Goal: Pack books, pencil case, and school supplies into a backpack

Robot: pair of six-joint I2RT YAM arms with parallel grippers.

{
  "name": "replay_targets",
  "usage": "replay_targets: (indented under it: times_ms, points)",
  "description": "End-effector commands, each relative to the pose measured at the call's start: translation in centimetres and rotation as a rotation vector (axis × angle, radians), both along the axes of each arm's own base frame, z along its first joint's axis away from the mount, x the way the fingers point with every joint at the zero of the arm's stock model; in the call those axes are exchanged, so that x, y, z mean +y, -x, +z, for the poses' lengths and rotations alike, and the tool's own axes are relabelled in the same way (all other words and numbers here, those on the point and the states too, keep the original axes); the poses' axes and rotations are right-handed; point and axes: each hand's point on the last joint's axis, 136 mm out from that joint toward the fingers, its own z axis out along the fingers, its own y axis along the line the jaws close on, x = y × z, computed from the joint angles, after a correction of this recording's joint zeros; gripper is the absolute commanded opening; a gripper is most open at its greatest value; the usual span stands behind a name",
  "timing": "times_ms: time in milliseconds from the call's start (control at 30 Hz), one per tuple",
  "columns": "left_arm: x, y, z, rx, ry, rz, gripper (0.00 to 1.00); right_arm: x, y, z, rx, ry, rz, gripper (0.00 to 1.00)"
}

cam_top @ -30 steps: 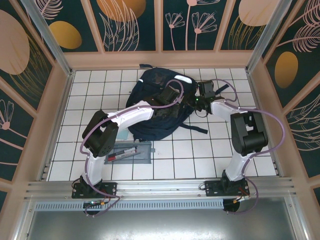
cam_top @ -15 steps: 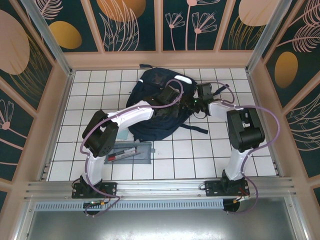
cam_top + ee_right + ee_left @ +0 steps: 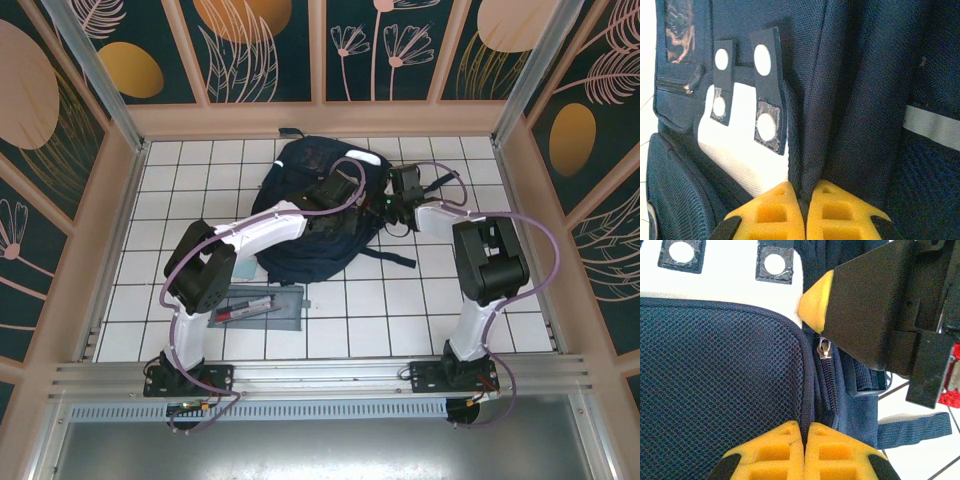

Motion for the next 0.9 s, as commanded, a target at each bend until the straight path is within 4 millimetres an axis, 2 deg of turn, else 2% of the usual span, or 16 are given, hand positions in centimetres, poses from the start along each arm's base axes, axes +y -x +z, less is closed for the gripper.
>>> replay_targets:
  times_ms: [0, 133, 333, 467, 700, 867]
  points:
    - [-2.0, -1.4, 5.5, -0.086, 0.154, -0.002, 0.0, 0.1, 0.7, 2.6, -0.095, -0.02, 0.056, 0.0]
    - [-1.6, -2.6, 5.7, -0.073, 0.199, 0.024, 0.0, 0.1, 1.8, 3.4, -0.141, -0.079, 0.083, 0.0]
    - [-3.2, -4.0, 6.9, -0.073, 0.278, 0.013, 0.0, 0.3, 3.6, 5.8, -0.293, -0.075, 0.103, 0.0]
    - [-3.7, -5.2, 7.4, -0.073, 0.309, 0.021, 0.0, 1.4, 5.2, 7.2, -0.405, -0.059, 0.172, 0.0]
    - [-4.4, -7.1, 8.6, -0.065, 0.406, 0.051, 0.0, 2.7, 8.6, 8.1, -0.443, -0.153, 0.193, 0.0]
    - [-5.1, -8.7, 9.4, -0.045, 0.522, 0.077, 0.0, 2.7, 10.4, 8.5, -0.468, -0.197, 0.162, 0.0]
